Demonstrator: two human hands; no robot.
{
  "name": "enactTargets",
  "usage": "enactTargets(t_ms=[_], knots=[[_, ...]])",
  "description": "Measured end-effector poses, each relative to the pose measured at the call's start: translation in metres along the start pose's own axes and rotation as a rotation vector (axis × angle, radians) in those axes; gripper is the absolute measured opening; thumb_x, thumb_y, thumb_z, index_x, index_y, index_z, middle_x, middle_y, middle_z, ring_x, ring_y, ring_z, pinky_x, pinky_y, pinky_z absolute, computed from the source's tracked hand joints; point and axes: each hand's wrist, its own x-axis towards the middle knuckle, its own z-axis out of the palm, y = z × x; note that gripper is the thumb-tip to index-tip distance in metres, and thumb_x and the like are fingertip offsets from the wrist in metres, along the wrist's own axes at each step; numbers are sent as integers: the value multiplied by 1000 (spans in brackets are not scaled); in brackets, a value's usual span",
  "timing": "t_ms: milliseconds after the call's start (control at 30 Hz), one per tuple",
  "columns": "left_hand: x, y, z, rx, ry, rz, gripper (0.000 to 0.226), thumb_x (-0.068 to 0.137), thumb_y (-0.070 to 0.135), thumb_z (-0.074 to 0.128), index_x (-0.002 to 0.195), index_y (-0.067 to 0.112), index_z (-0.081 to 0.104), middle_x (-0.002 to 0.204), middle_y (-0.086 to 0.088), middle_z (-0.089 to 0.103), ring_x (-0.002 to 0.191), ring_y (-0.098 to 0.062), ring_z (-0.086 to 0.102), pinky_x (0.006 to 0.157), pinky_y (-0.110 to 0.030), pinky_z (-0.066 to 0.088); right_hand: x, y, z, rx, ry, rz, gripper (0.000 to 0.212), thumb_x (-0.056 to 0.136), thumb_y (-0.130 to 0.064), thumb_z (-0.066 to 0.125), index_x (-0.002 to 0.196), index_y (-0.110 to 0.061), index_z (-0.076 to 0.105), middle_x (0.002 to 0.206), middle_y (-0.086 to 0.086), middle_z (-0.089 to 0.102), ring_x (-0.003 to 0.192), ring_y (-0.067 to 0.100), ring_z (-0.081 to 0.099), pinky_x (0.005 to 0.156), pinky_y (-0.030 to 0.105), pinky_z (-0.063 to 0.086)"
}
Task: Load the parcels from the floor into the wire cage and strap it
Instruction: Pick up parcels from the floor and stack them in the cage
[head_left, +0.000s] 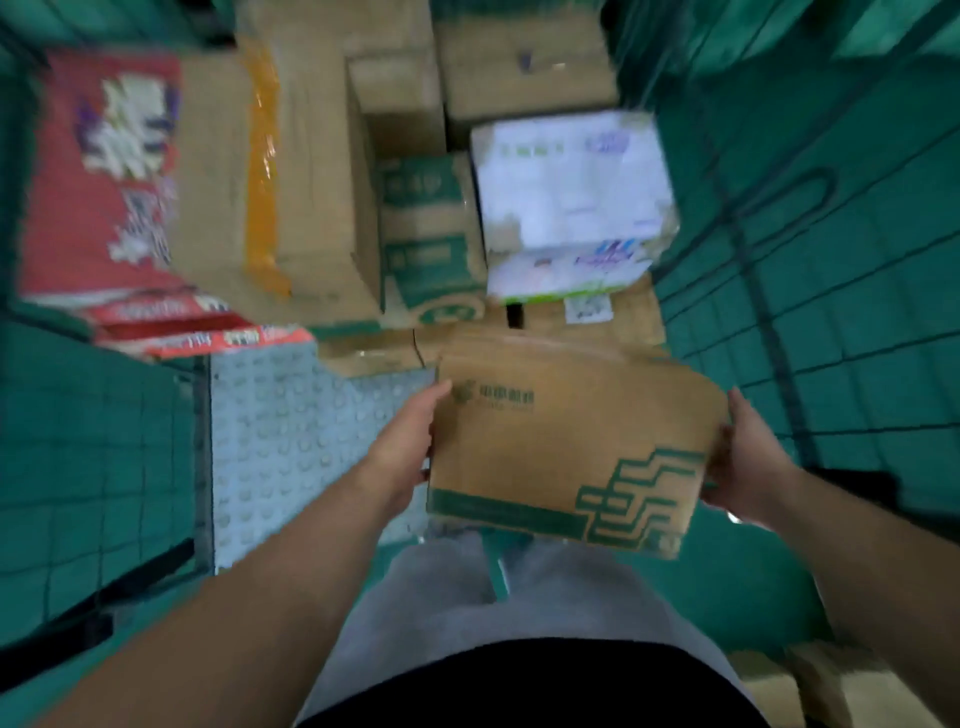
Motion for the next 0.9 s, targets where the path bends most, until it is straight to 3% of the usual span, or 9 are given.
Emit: enactTargets(t_ms=[67, 133, 233, 367, 433, 500, 667, 800, 900], knots=[[-26, 31, 9, 28, -27, 106, 27, 103, 48, 48, 101, 27, 64, 107, 5, 70, 99, -14, 65, 86, -33, 53, -29, -9, -12, 52, -21, 40, 94, 70, -96, 45, 124, -24, 72, 123, 10, 73, 119, 32, 65, 109, 50, 42], [-40, 53, 15, 62, -48, 209, 29, 104, 46, 47, 111, 25, 66, 110, 2, 71, 96, -10, 65, 77, -28, 49, -55, -16, -17, 79, -104, 82, 93, 68, -95, 52, 126, -24, 70, 122, 12, 74, 120, 35, 64, 109, 60, 42], [-54, 91, 19, 129, -61, 341, 40, 99, 57, 50, 112, 25, 68, 108, 4, 74, 97, -10, 69, 90, -34, 53, -89, -27, -17, 115, -199, 26, 73, 82, -82, 54, 123, -23, 67, 109, 18, 76, 104, 38, 67, 101, 61, 49], [-59, 145, 22, 306, 104, 414, 92, 58, 99, 54, 130, 41, 61, 134, 4, 58, 121, -21, 59, 108, -47, 48, -113, -33, 3, 115, -295, -104, 73, 79, -70, 69, 137, -28, 57, 120, 16, 74, 110, 37, 69, 103, 62, 48], [-64, 165, 25, 227, 109, 384, 96, 58, 91, 69, 138, 40, 52, 132, 6, 60, 110, -20, 64, 83, -40, 61, -114, -35, 21, 107, -308, -178, 98, 63, -63, 90, 145, -42, 42, 130, 11, 69, 111, 38, 70, 97, 64, 52], [-65, 184, 27, 134, 60, 386, 72, 77, 65, 78, 135, 34, 49, 118, 7, 63, 94, -16, 64, 55, -32, 56, -115, -38, 39, 105, -326, -252, 104, 58, -52, 97, 141, -57, 35, 134, 8, 64, 111, 38, 69, 91, 64, 55], [-48, 221, 26, 66, 84, 499, 61, 74, 48, 88, 124, 35, 56, 118, 4, 69, 104, -22, 67, 77, -41, 53, -107, -57, 71, 211, -371, -322, 89, 73, -45, 83, 143, -60, 30, 139, 3, 55, 117, 38, 62, 87, 67, 56], [-22, 237, 32, -39, 148, 596, 75, 76, 45, 88, 139, 36, 48, 121, 7, 68, 107, -19, 67, 86, -39, 58, -84, -70, 104, 274, -361, -313, 70, 83, -56, 75, 135, -66, 29, 147, -2, 51, 126, 37, 57, 91, 66, 55], [2, 224, 36, -81, 158, 599, 93, 81, 38, 86, 154, 41, 29, 132, 8, 62, 114, -17, 61, 98, -40, 51, -73, -74, 142, 290, -347, -326, 55, 93, -49, 67, 130, -62, 28, 138, -5, 55, 117, 30, 62, 76, 52, 64]])
